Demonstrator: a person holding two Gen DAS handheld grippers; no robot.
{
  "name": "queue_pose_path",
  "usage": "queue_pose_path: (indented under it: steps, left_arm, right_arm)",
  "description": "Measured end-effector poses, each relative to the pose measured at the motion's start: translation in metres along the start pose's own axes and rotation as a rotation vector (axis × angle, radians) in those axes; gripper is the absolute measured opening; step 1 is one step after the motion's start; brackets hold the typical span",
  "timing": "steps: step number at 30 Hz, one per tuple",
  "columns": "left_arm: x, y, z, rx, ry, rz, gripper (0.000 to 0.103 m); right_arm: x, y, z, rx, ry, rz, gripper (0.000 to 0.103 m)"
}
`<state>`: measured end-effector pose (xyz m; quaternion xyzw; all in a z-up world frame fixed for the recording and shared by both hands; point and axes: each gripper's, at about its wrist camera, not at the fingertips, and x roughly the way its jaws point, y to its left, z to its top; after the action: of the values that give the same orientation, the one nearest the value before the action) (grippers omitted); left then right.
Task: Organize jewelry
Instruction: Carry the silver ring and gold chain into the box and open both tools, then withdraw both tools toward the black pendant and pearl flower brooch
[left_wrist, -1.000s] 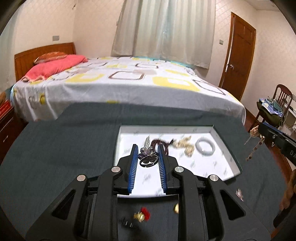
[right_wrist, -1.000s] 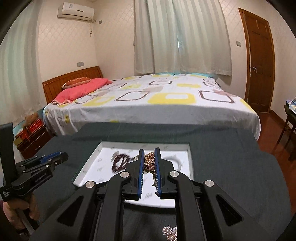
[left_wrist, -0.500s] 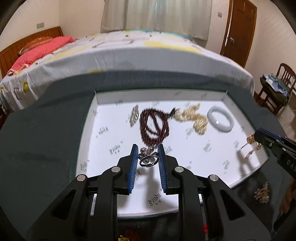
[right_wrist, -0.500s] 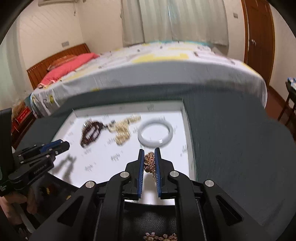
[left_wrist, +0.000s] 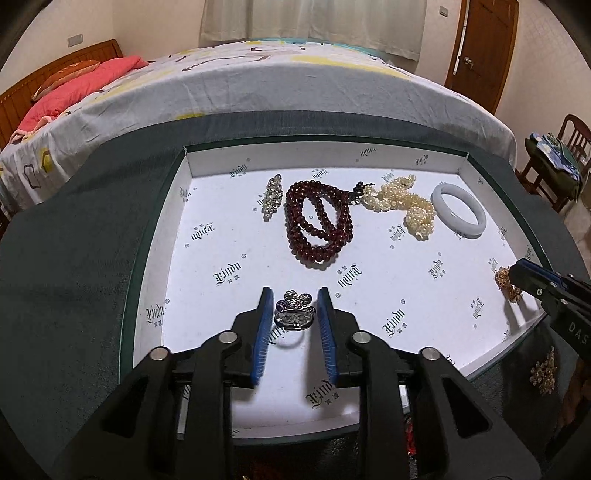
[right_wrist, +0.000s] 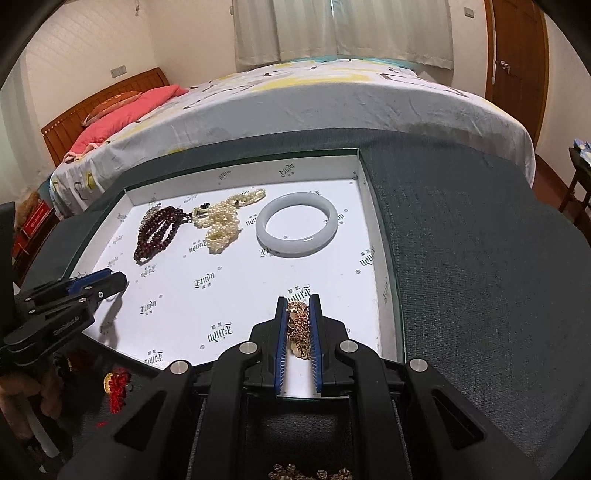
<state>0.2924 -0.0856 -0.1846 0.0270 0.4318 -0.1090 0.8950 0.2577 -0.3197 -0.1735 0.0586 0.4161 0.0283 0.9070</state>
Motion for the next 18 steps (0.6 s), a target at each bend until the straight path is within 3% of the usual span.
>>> queue_pose_path:
  steps: [2, 3, 4, 5, 6, 18]
  left_arm:
    - [0.000, 0.001, 0.001, -0.006, 0.001, 0.006, 0.047]
    - [0.000, 0.001, 0.001, -0.013, -0.001, 0.004, 0.048]
    - [0.000, 0.001, 0.001, -0.016, 0.000, 0.001, 0.048]
    - [-0.001, 0.001, 0.001, -0.016, 0.001, 0.000, 0.048]
    - [-0.001, 0.001, 0.001, -0.015, 0.001, -0.001, 0.050]
    - [-0.046, 0.004, -0.005, -0.025, -0.074, -0.001, 0.067]
  right_arm:
    - [0.001, 0.000, 0.001, 0.004, 0.002, 0.004, 0.014]
    - [0.000, 0.000, 0.001, 0.006, 0.002, 0.007, 0.017]
    - [-0.001, -0.001, 0.001, 0.012, -0.001, 0.010, 0.023]
    - [-0.003, -0.002, 0.002, 0.019, -0.007, 0.011, 0.040]
    - [-0.006, -0.002, 0.001, 0.022, -0.013, 0.012, 0.046]
    - [-0.058, -0.008, -0.010, 0.049, -0.068, 0.005, 0.052]
